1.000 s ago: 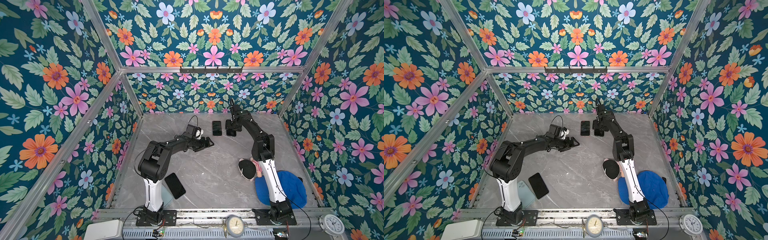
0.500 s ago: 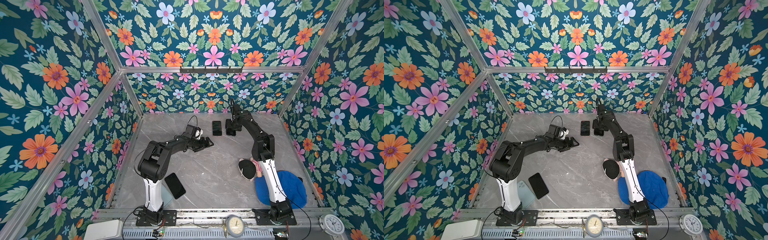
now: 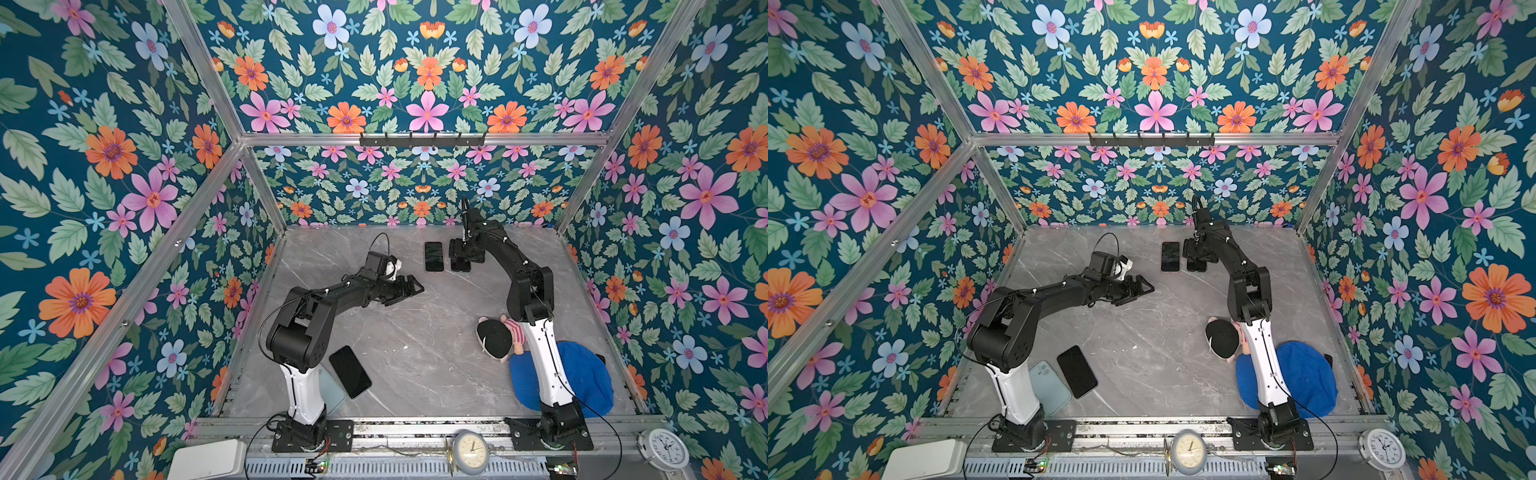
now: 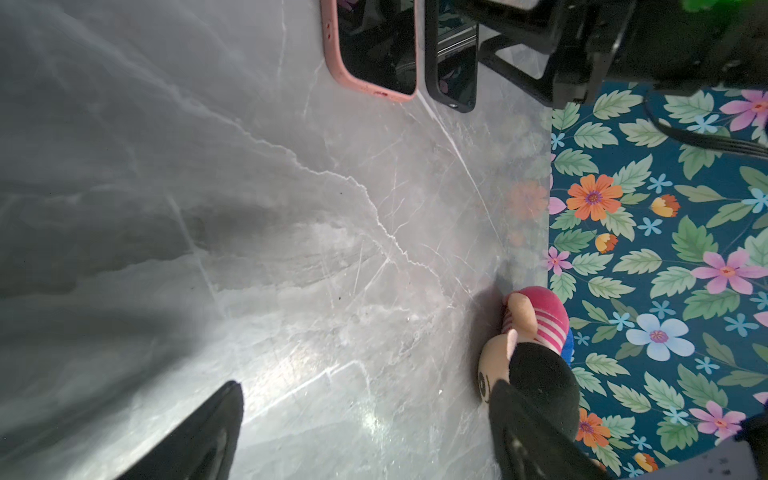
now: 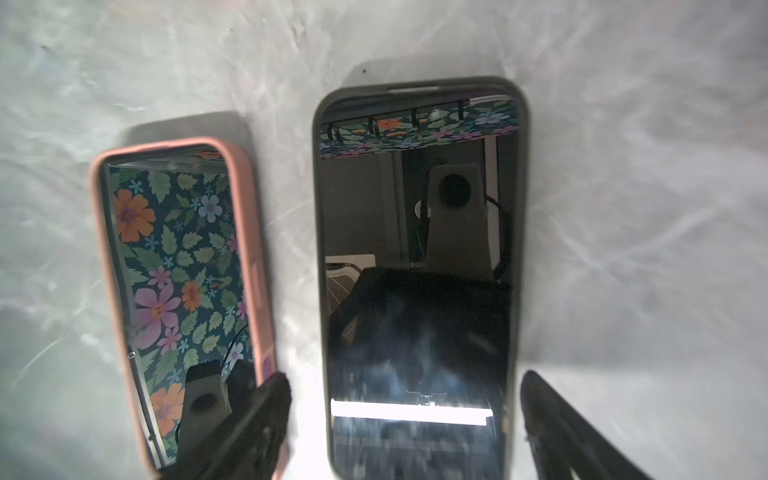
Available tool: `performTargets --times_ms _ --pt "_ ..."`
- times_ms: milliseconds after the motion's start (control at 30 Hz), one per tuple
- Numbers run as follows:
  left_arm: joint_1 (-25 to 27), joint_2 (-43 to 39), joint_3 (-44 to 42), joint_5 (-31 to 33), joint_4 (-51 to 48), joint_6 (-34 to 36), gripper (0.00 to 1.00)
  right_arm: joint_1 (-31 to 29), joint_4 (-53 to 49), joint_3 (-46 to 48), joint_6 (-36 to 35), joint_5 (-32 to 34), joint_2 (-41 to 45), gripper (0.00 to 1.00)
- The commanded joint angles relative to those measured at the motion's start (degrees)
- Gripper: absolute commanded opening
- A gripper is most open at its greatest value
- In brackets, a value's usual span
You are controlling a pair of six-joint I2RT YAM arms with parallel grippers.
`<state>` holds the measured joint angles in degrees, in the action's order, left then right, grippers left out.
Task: Put the phone into the phone case
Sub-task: 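Open the right gripper and lift it off the placed phone, then reach the right gripper across and grasp the blue-framed black phone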
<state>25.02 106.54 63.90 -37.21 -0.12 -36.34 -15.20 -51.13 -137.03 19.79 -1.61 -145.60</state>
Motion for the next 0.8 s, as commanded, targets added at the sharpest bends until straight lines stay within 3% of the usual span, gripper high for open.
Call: performTargets --times_ms 0,167,333,567,767 --pt "-0.9 -2.8 -0.7 0.7 -2.4 -0.6 0.93 -1.1 1.6 7.4 -1.1 1.6 8.2 0.85" --pt "-2.9 -9.1 -4.4 3.4 -9.7 0.6 0.89 -4.5 12.4 30.4 0.6 0.3 24.3 0.82" --pt "-5.8 -16.7 -12.4 3.5 -11.2 0.3 0.89 -14.2 14.9 42.0 3.0 0.8 31.9 0.82" --pt "-13.7 -27.4 -19.3 8.1 -19.4 3.6 0.87 -29.9 20.0 49.1 7.6 0.8 35.9 0.81" --pt "-19.3 -28.6 -17.8 14.5 -28.3 6.0 0.81 -42.9 23.3 44.5 4.5 1.9 31.7 0.85"
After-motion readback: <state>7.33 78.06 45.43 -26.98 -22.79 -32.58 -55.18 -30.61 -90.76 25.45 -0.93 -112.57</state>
